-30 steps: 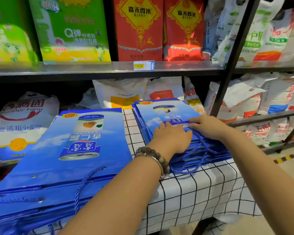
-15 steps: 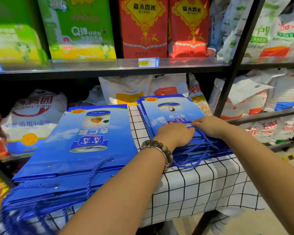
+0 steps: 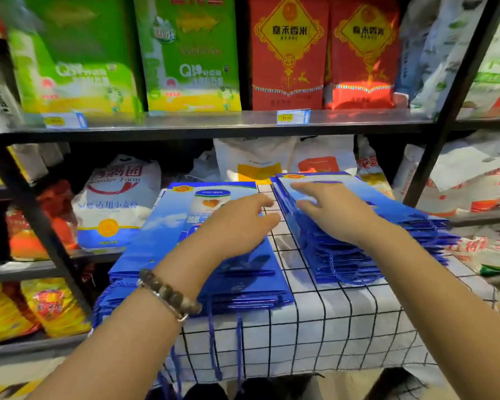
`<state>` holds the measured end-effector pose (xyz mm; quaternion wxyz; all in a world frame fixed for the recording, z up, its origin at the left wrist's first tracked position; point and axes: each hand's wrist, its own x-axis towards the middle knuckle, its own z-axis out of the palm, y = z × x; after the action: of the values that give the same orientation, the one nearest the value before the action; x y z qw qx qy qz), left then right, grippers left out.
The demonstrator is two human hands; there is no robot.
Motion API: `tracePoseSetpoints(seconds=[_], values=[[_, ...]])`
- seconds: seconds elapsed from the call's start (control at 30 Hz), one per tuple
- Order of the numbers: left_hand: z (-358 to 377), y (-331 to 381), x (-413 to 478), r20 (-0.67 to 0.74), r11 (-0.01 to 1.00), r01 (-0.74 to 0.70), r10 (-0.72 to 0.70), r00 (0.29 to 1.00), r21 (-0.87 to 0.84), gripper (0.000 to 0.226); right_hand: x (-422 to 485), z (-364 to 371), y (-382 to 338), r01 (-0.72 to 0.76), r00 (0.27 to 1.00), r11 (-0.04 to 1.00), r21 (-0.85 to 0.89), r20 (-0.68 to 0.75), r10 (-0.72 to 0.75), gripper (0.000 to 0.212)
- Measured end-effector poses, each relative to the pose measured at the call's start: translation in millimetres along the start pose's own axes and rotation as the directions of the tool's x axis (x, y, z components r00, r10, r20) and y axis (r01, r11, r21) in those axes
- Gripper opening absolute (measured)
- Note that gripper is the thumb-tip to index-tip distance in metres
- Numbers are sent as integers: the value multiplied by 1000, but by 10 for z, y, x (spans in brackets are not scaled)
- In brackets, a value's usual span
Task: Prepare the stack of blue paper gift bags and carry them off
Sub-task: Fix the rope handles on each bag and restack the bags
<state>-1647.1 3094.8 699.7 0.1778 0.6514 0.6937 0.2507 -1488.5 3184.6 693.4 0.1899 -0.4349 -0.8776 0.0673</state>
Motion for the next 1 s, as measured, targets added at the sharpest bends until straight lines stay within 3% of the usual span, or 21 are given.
tracePoseSetpoints(seconds=[0.1, 0.23, 0.37, 0.53, 0.67, 0.77, 0.9, 0.93, 1.0], values=[[-169, -320, -245, 29, 994, 100, -102, 994, 46, 23, -83, 190, -318, 85, 973, 973, 213, 193, -128, 46], [-220, -668, -472, 41, 980, 152, -158, 987, 131, 29, -150, 465, -646, 133, 896, 922, 364, 353, -269, 37], [-161, -732, -624, 31, 983, 149, -153, 988, 107, 41, -225, 710, -803, 179, 916, 881, 439, 252, -312, 19], [-65, -752, -683, -44, 954, 111, -102, 994, 280, 33, -209, 786, -893, 85, 980, 891, 446, 124, -156, 12], [-193, -859, -642, -41, 987, 102, -98, 994, 121, 34, -141, 799, -887, -30, 995, 860, 509, 99, -24, 25], [-399, -930, -578, -134, 989, 150, -151, 979, -19, 49, -94, 758, -942, -100, 992, 855, 510, 117, 46, 8], [-602, -1024, -463, -107, 935, 228, -265, 958, -271, 43, -134, 593, -1308, 25, 993, 929, 370, -120, 21, 33], [-637, -1033, -434, -84, 918, 244, -282, 956, -312, 39, -161, 562, -1413, 26, 998, 919, 395, -60, -2, 40], [-692, -1031, -383, -61, 901, 244, -284, 957, -359, 33, -224, 577, -1608, 2, 977, 900, 436, 191, -94, 49]])
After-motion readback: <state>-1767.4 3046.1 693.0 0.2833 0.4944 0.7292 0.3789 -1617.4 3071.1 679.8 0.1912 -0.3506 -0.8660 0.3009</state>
